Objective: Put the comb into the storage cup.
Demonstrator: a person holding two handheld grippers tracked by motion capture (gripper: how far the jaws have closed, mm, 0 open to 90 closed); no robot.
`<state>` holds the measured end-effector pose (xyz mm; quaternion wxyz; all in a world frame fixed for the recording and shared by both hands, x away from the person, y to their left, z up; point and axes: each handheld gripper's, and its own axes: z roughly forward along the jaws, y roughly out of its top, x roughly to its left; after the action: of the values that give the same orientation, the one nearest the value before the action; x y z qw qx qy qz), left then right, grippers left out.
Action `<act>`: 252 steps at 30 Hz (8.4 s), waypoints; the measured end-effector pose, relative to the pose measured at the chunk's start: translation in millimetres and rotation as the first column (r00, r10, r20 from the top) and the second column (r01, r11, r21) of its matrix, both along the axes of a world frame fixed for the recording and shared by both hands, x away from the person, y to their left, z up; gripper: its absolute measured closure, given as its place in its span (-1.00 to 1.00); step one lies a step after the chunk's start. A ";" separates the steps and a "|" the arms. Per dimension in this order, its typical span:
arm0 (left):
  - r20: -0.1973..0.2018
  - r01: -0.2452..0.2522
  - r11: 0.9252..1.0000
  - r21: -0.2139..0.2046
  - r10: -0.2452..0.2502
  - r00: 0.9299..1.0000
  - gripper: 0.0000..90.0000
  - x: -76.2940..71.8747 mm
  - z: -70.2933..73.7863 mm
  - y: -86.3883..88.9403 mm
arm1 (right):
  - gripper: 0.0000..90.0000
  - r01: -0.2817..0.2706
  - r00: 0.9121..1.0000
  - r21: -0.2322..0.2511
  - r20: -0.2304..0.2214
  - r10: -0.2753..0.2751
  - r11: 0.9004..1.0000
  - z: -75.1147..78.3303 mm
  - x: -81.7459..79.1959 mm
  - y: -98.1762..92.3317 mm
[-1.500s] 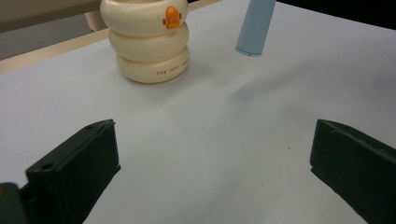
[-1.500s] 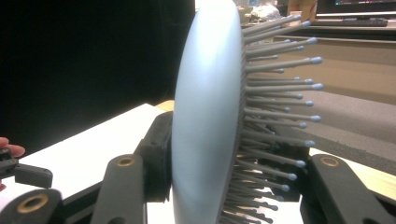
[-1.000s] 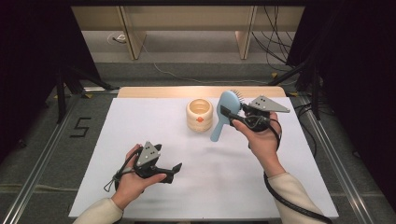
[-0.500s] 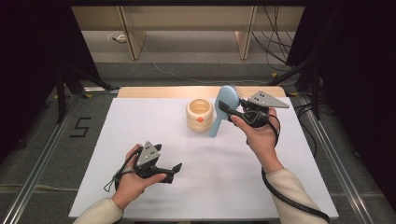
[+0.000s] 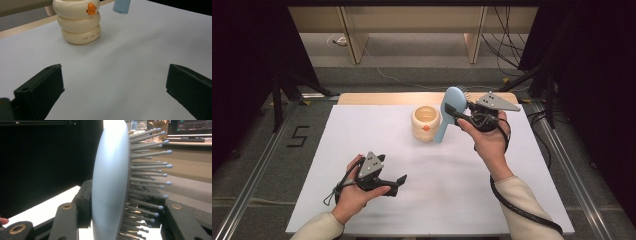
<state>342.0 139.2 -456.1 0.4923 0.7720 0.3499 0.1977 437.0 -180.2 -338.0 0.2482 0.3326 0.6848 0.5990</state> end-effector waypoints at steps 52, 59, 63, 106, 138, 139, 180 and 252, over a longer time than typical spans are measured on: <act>-0.003 0.006 1.000 0.004 -0.006 1.000 -0.98 0.7 -0.8 -0.8 | 0.14 0.028 0.999 0.017 0.020 -0.028 0.999 25.5 23.7 7.9; 0.001 0.003 1.000 0.002 -0.003 1.000 -0.98 0.5 -0.3 -0.8 | 0.14 0.030 0.999 0.019 0.020 -0.030 0.999 27.7 26.7 8.0; 0.000 0.004 1.000 0.003 -0.004 1.000 -0.98 0.5 -0.4 -1.0 | 0.14 0.034 0.999 0.018 0.017 -0.034 0.999 29.1 28.0 7.9; 0.001 0.007 1.000 0.001 -0.007 1.000 -0.98 0.3 -0.4 -1.7 | 0.14 0.056 0.998 0.032 0.021 -0.056 0.998 40.5 46.3 16.7; -0.003 0.007 1.000 0.002 -0.007 1.000 -0.98 0.5 -0.8 -1.8 | 0.14 0.074 0.997 0.039 0.008 -0.074 0.996 34.6 57.0 23.7; -0.002 0.007 1.000 0.002 -0.007 1.000 -0.98 0.5 -0.8 -1.8 | 0.14 0.076 0.997 0.040 0.007 -0.076 0.996 34.3 57.4 23.8; -0.004 0.009 1.000 0.001 -0.009 1.000 -0.97 0.5 -1.0 -1.9 | 0.14 0.100 0.995 0.037 -0.023 -0.099 0.994 24.8 70.2 29.1; 0.004 0.011 1.000 -0.001 -0.011 1.000 -0.96 0.0 0.3 -2.3 | 0.14 0.106 0.993 0.019 -0.053 -0.105 0.994 2.5 82.2 44.0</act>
<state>342.0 136.9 -455.8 0.4943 0.7734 0.3447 0.1965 519.2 -136.2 -335.5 0.2580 0.3863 0.6659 0.5838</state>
